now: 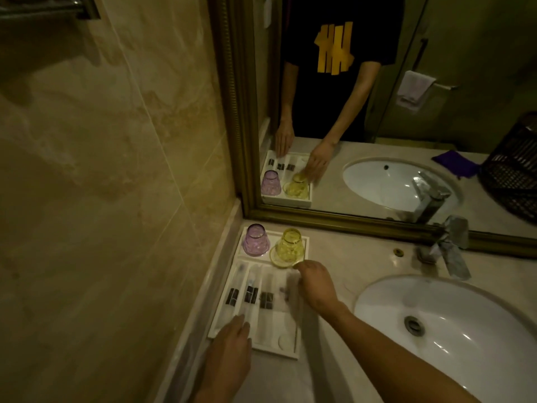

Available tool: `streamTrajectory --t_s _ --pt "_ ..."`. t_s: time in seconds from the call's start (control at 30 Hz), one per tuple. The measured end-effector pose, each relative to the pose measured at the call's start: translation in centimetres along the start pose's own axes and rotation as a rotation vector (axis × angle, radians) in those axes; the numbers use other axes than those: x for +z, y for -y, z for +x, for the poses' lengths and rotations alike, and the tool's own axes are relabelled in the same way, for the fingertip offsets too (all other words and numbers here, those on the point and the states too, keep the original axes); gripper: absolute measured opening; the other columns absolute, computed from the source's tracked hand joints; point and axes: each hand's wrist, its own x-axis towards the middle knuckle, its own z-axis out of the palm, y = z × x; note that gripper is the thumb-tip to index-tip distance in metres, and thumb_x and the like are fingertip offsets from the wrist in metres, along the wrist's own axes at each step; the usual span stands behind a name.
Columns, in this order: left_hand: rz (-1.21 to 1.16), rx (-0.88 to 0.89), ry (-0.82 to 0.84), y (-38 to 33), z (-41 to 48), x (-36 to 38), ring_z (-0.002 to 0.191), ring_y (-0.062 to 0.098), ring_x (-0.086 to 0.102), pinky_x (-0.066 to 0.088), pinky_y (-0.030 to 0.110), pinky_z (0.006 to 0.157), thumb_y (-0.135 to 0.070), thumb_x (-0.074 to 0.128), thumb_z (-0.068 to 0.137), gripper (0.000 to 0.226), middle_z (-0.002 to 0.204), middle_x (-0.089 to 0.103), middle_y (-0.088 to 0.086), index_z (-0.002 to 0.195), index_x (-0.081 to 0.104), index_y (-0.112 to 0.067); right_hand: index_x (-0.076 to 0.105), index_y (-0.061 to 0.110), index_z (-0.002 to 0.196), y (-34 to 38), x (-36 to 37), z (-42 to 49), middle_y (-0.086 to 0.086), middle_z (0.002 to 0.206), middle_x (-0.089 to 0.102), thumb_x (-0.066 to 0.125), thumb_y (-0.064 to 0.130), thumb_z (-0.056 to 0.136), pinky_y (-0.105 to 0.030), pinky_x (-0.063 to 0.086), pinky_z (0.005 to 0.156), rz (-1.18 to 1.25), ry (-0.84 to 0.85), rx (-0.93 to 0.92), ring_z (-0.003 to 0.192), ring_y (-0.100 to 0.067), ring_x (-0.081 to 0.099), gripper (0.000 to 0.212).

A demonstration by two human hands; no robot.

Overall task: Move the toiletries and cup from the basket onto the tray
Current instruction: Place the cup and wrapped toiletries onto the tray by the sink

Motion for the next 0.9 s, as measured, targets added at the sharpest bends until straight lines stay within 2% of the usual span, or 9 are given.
streamTrajectory --t_s 0.13,0.2,0.37,0.43,0.5,0.57,0.67,0.77,0.9 --pt "0.007 0.053 0.005 -1.6 1.0 -0.6 0.094 0.014 0.072 0.057 0.026 0.081 -0.026 0.087 0.057 0.04 0.104 0.076 0.003 0.094 0.079 -0.014 0.074 0.023 0.097 -1.2 0.3 -0.7 -0.003 0.101 0.074 0.068 0.031 0.079 -0.043 0.044 0.1 -0.132 0.114 -0.058 0.104 -0.027 0.064 0.021" --pt "-0.019 0.045 0.02 -2.4 1.3 -0.9 0.095 0.013 0.071 0.056 0.025 0.081 -0.028 0.087 0.057 0.04 0.104 0.076 0.002 0.094 0.079 -0.014 0.071 0.026 0.1 -0.3 0.7 -1.2 -0.002 0.105 0.072 0.061 0.046 0.083 -0.052 0.03 0.114 -0.198 0.224 -0.117 0.116 -0.025 0.057 0.028" --pt "-0.095 -0.021 -0.006 -3.3 1.6 -1.5 0.128 0.012 0.052 0.039 0.024 0.106 -0.03 0.054 0.091 0.041 0.141 0.055 0.0 0.129 0.062 -0.018 0.061 0.018 0.128 2.0 1.4 -2.3 -0.015 0.122 0.067 0.054 0.026 0.094 -0.063 0.008 0.121 -0.402 0.309 -0.187 0.129 -0.034 0.049 0.035" --pt "-0.164 -0.07 -0.021 -3.4 1.8 -1.7 0.129 0.012 0.05 0.038 0.024 0.107 -0.029 0.05 0.094 0.039 0.142 0.053 -0.001 0.129 0.061 -0.019 0.062 0.018 0.128 2.3 1.4 -2.5 -0.016 0.12 0.068 0.053 0.021 0.095 -0.062 0.011 0.121 -0.426 0.267 -0.199 0.127 -0.034 0.051 0.035" --pt "-0.253 -0.119 -0.035 -3.4 2.2 -1.9 0.116 0.012 0.059 0.044 0.023 0.098 -0.026 0.053 0.092 0.029 0.129 0.064 -0.002 0.116 0.069 -0.021 0.066 0.02 0.119 2.3 1.0 -2.7 -0.011 0.112 0.071 0.054 0.02 0.094 -0.056 0.024 0.118 -0.355 0.183 -0.157 0.118 -0.032 0.058 0.029" --pt "-0.384 -0.211 -0.04 -3.6 2.9 -2.2 0.103 0.01 0.064 0.046 0.02 0.09 -0.021 0.056 0.091 0.022 0.112 0.07 -0.006 0.106 0.072 -0.023 0.07 0.025 0.1 2.0 0.3 -2.7 -0.002 0.1 0.071 0.058 0.026 0.091 -0.042 0.042 0.1 -0.144 0.038 -0.034 0.102 -0.024 0.063 0.015" --pt "-0.613 -0.365 0.015 -4.3 4.4 -2.6 0.094 0.009 0.066 0.048 0.017 0.082 -0.018 0.061 0.09 0.018 0.099 0.074 -0.008 0.098 0.076 -0.023 0.074 0.026 0.082 2.1 -1.9 -3.5 0.004 0.086 0.068 0.073 0.039 0.086 -0.034 0.048 0.072 0.434 -0.141 0.265 0.083 -0.015 0.06 0.013" --pt "-0.949 -0.58 0.098 -5.6 5.8 -3.3 0.093 0.015 0.066 0.05 0.027 0.083 -0.027 0.063 0.089 0.016 0.09 0.075 -0.005 0.087 0.077 -0.021 0.078 0.017 0.081 3.6 -4.7 -5.2 -0.003 0.086 0.074 0.077 0.022 0.085 -0.034 0.048 0.077 1.176 -0.086 0.597 0.087 -0.02 0.065 0.007" --pt "-1.336 -0.714 0.082 -7.7 7.4 -4.5 0.088 0.021 0.066 0.047 0.035 0.083 -0.034 0.065 0.088 0.025 0.085 0.077 0.004 0.086 0.077 -0.013 0.079 0.018 0.084 5.1 -5.8 -7.8 0.003 0.085 0.073 0.076 0.019 0.085 -0.036 0.036 0.082 1.455 0.074 0.771 0.087 -0.015 0.059 0.003"
